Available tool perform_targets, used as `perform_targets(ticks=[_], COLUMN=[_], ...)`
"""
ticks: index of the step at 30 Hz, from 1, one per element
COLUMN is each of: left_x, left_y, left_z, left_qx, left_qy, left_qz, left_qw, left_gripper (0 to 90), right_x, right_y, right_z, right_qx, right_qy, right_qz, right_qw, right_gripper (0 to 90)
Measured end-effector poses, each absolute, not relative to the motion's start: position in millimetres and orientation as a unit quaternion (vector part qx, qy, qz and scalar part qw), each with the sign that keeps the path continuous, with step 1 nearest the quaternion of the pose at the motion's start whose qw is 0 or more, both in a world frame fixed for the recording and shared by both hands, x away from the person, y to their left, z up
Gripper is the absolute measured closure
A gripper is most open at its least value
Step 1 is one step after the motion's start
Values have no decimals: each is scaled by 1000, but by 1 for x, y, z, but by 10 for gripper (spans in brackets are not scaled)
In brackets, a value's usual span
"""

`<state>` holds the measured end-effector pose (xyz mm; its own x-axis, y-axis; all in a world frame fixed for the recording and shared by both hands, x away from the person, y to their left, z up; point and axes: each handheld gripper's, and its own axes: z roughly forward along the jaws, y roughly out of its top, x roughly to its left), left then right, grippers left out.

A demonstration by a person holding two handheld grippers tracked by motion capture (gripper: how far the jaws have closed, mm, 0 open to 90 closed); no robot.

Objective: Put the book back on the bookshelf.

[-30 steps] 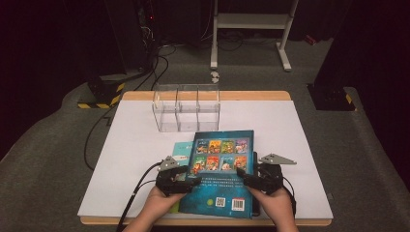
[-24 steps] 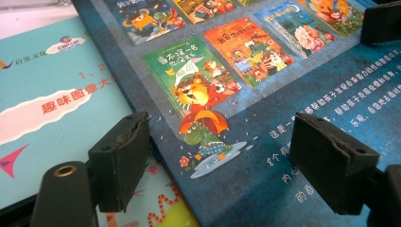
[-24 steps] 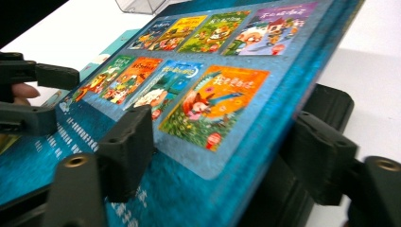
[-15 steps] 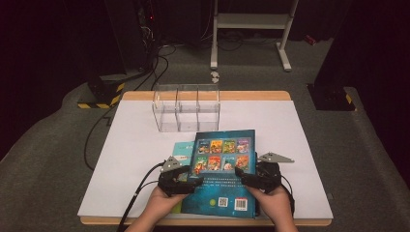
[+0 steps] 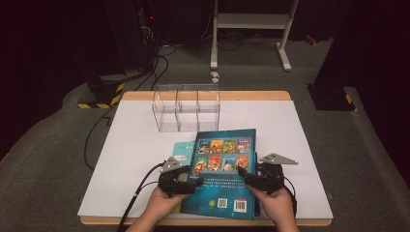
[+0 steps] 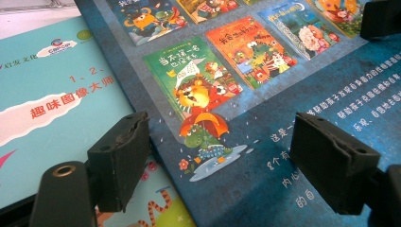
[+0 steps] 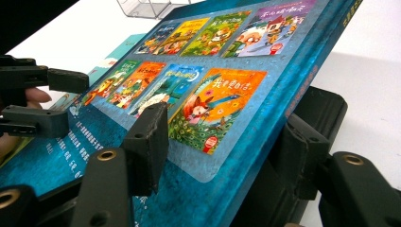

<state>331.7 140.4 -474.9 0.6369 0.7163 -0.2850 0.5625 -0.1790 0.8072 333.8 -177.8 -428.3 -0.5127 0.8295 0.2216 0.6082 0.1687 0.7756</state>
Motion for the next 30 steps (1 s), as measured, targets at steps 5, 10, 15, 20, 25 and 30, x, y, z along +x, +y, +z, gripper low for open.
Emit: perform_targets(ticks=[5, 10, 15, 20, 25, 30], left_x=[333, 335, 336, 339, 340, 341], left_y=[141, 142, 144, 148, 149, 149], left_z=[-475, -475, -474, -476, -477, -477], left_qx=[763, 761, 757, 751, 751, 750], left_qy=[421, 427, 429, 434, 435, 436], left_qz=[75, 67, 61, 43, 37, 34], left_qw=[485, 485, 489, 495, 495, 497], left_gripper=[200, 146, 125, 107, 99, 95], right_x=[331, 328, 325, 323, 319, 320], right_y=[-178, -175, -173, -172, -169, -169], right_z=[-428, -426, -423, -422, -418, -419], right_qx=[472, 464, 450, 443, 427, 427], right_qy=[754, 757, 759, 759, 760, 760], right_qz=[436, 438, 443, 447, 456, 457], right_qw=[135, 142, 160, 166, 179, 176], right_gripper=[414, 415, 427, 430, 440, 441])
